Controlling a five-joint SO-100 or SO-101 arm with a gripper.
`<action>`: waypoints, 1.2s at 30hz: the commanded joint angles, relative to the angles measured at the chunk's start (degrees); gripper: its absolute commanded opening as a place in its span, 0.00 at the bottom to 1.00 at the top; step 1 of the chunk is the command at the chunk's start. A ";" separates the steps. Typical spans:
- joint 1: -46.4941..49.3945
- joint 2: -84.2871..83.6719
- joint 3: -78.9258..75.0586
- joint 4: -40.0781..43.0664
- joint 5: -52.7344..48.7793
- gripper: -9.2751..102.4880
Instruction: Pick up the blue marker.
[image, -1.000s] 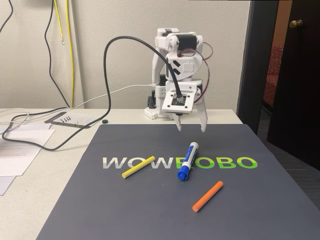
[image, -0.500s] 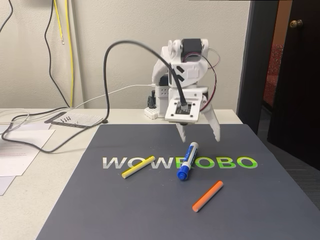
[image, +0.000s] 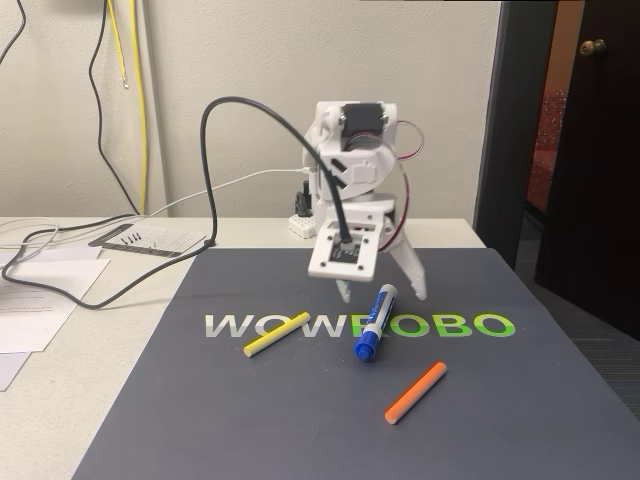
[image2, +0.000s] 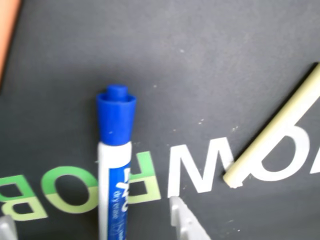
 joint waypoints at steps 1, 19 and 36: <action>0.88 -0.09 -2.29 5.89 -2.20 0.43; -3.60 -4.83 -2.37 5.80 0.53 0.43; -4.83 -13.01 -14.50 9.67 0.62 0.23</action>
